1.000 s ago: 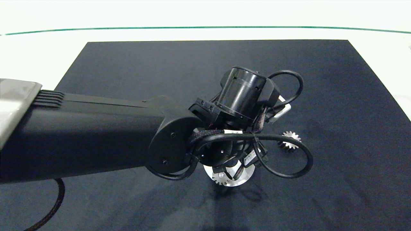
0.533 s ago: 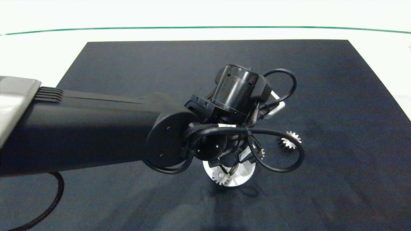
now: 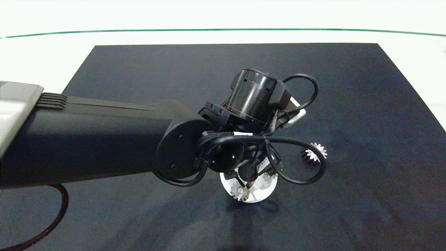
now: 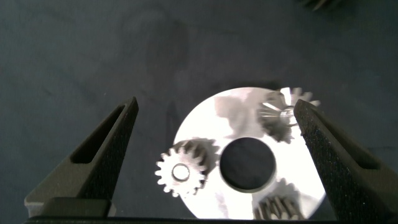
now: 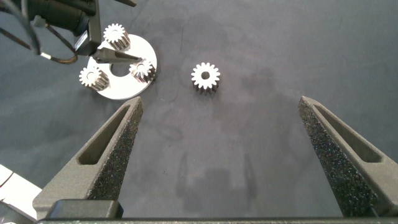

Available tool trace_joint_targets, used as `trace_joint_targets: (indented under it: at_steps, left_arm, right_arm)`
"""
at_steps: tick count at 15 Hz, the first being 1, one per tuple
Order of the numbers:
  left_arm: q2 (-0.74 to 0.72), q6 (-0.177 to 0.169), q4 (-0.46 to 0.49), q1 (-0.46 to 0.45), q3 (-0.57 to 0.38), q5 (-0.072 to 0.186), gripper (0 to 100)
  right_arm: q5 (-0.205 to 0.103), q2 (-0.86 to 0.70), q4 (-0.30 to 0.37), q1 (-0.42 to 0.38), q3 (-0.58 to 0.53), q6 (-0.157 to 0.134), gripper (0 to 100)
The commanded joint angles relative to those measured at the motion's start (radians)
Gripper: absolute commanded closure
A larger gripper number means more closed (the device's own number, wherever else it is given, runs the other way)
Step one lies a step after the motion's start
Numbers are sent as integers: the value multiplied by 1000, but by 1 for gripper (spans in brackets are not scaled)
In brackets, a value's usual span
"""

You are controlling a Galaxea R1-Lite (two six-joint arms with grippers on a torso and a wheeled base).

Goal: Remove an incorrectly installed larger gear and replace it with the correct smaller gear

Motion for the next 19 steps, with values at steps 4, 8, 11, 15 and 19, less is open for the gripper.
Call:
trace_joint_targets:
  at_steps: [4, 8, 11, 15, 19]
  left_arm:
    - [-30, -1, 1, 8, 2, 19, 0]
    - [-150, -10, 6, 68, 28, 20, 0]
    - [-300, -18, 3, 138, 114, 22, 0]
    - [-552, -19, -13, 327, 281, 22, 0]
    - [-780, -24, -52, 574, 432, 20, 0]
  right_arm:
    - [-2, -13, 2, -1, -4, -2, 0]
    - [-6, -17, 2, -4, -2, 1, 0]
    - [-21, -36, 3, -35, 1, 28, 0]
    - [-23, -62, 17, -188, 4, 29, 0]
    - [-35, -97, 20, -374, 9, 29, 0]
